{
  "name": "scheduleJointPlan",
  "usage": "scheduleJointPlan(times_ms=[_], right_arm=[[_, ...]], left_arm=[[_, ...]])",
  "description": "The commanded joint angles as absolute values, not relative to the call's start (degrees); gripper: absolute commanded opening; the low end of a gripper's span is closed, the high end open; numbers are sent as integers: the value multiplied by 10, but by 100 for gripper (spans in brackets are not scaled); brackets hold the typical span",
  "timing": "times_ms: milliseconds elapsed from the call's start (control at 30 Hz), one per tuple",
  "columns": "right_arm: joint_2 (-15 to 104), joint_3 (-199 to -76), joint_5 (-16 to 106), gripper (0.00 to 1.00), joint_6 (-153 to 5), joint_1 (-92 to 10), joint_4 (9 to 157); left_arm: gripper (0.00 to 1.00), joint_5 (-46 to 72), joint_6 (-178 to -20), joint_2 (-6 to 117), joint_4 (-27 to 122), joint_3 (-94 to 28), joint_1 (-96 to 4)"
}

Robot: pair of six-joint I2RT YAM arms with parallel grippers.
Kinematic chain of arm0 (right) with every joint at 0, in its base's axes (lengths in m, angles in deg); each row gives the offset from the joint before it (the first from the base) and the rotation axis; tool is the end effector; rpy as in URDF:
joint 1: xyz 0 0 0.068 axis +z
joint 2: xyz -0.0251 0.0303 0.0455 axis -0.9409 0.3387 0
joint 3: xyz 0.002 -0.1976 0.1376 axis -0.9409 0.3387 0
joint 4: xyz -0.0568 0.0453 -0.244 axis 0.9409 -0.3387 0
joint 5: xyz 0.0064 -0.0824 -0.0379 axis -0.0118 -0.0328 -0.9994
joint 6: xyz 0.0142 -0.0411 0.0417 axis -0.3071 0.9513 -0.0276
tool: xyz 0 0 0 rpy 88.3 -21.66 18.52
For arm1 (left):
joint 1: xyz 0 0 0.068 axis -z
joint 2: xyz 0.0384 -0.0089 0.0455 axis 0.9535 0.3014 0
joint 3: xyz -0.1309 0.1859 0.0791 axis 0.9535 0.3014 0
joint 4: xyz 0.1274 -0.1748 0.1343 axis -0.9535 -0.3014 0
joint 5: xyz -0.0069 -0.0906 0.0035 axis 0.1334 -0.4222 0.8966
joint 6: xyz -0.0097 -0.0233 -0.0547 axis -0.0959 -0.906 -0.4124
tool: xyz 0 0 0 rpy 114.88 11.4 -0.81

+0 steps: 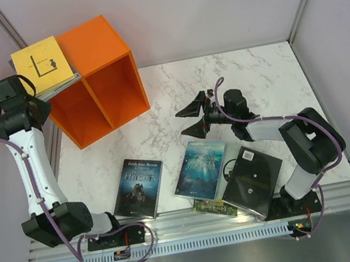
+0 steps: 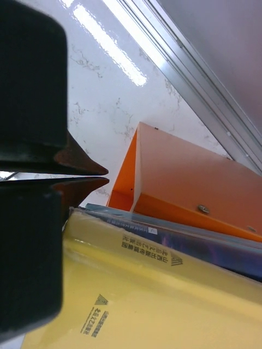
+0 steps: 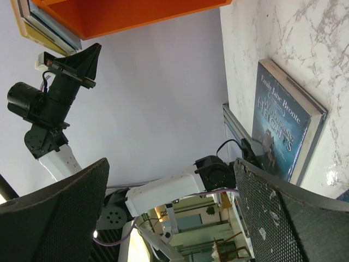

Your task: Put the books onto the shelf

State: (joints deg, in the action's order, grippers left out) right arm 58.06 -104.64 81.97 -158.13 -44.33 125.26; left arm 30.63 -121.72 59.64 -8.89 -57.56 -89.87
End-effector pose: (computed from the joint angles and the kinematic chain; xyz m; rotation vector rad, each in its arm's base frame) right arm 0.2891 0.1747 0.1741 0.5389 2.2001 1.9856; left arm 0.2674 0.0914 0.3957 -1.0389 1.9518 0.0185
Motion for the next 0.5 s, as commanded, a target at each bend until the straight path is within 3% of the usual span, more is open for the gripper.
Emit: scheduleJointPlan(times_ms=[0,333,467], right_arm=[[585,-1067,830,98,-1565,-446,1259],[578,-1072,835,98,-1547,-451,1232],[577,-1081,836,98,-1528,-451,1210]], left_arm=[[2,344,-1191,603,-75,-602,-911],[4,406,-1199,593,-94,-603,-939],[11,410,-1212,564,-113,-578,-943]])
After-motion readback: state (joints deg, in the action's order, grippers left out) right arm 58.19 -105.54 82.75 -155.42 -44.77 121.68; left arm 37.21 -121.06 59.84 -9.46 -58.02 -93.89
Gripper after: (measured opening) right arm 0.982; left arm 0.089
